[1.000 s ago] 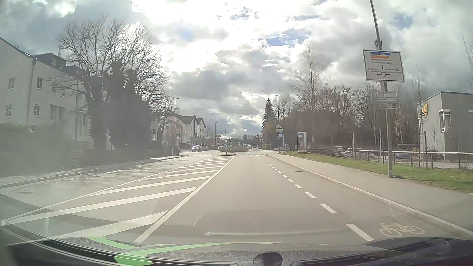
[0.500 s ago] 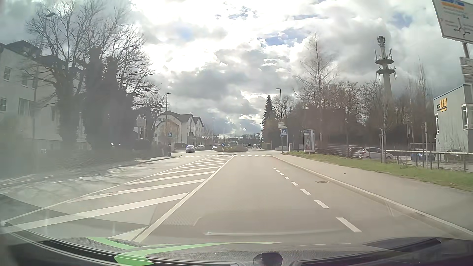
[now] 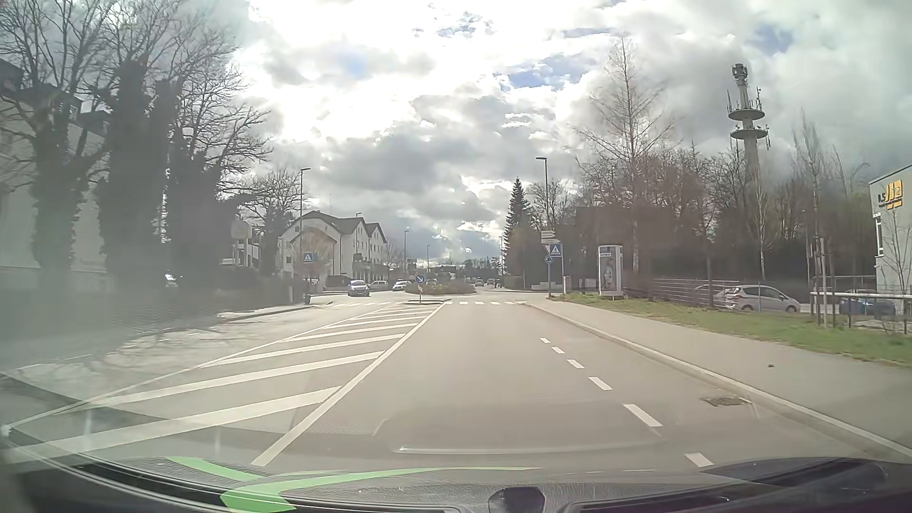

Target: Follow the waypoints while adhering to traffic rules and regulations

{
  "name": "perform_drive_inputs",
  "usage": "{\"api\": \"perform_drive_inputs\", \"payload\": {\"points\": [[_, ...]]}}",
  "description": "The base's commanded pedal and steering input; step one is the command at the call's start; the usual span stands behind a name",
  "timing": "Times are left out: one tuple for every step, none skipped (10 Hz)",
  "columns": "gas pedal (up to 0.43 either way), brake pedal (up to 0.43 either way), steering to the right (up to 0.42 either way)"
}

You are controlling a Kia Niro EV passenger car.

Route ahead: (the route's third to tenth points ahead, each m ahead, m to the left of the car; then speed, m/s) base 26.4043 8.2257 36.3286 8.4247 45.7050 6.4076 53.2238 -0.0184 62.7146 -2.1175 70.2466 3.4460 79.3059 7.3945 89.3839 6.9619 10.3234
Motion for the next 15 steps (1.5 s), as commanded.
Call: {"api": "perform_drive_inputs", "payload": {"points": [[0.000,0.000,0.005],[0.000,0.000,0.005],[0.000,0.000,0.005],[0.000,0.000,0.005],[0.000,0.000,0.005],[0.000,0.000,0.005],[0.000,0.000,0.005],[0.000,0.000,0.005],[0.000,0.000,0.005],[0.000,0.000,0.005],[0.000,0.024,0.005],[0.000,0.073,0.005],[0.000,0.098,0.005],[0.000,0.116,0.005],[0.000,0.134,0.005]]}}
